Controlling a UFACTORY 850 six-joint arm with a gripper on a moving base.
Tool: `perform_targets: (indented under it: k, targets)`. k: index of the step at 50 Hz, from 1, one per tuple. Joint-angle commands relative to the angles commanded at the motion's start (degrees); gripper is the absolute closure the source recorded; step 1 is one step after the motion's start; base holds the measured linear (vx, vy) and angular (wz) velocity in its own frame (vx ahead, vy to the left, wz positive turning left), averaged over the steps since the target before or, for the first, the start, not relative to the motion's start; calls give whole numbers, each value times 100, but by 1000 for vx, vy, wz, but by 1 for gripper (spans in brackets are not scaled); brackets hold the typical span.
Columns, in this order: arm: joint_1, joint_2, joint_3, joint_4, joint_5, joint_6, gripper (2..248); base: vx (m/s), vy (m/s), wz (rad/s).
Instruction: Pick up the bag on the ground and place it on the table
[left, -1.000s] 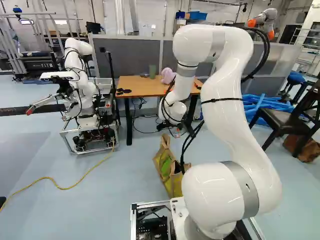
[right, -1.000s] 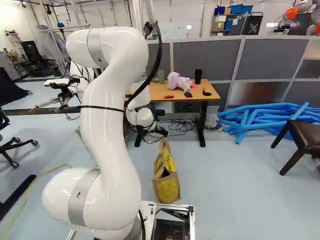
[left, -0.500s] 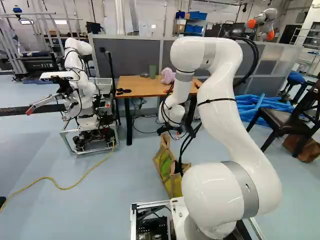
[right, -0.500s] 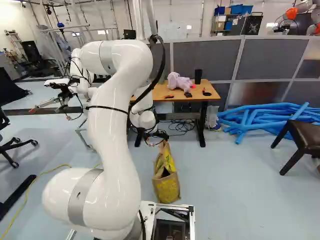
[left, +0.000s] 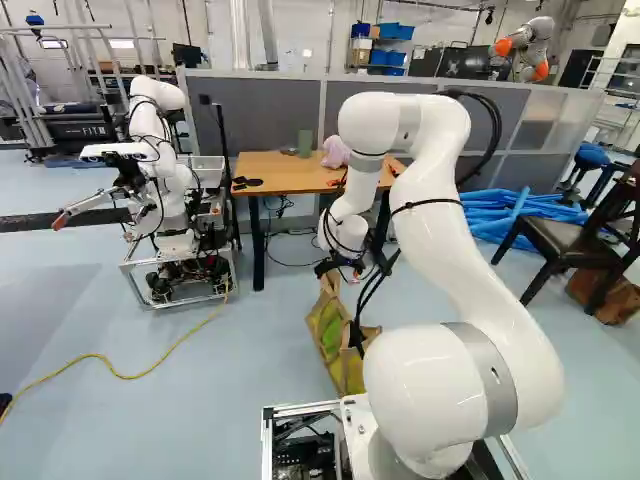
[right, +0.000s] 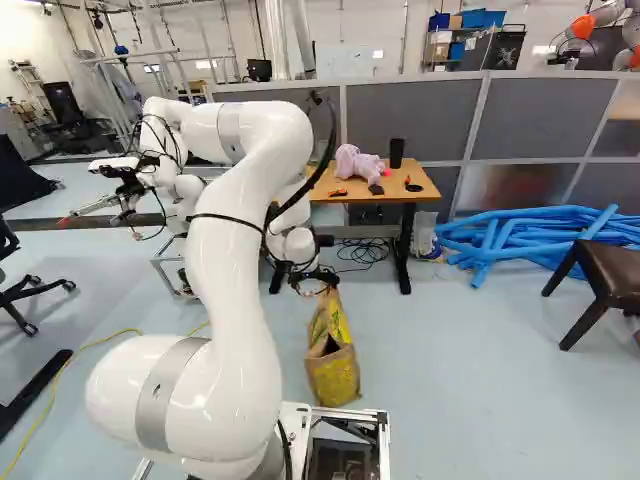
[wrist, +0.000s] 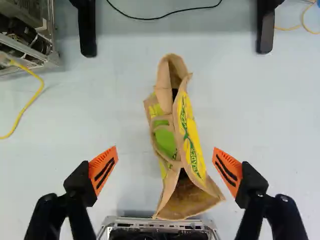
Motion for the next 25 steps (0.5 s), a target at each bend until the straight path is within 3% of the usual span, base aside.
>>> perform_targets:
  k: [25]
  targets:
    - [-78, -585, -479, -570, -143, 0, 3, 0, 0, 0]
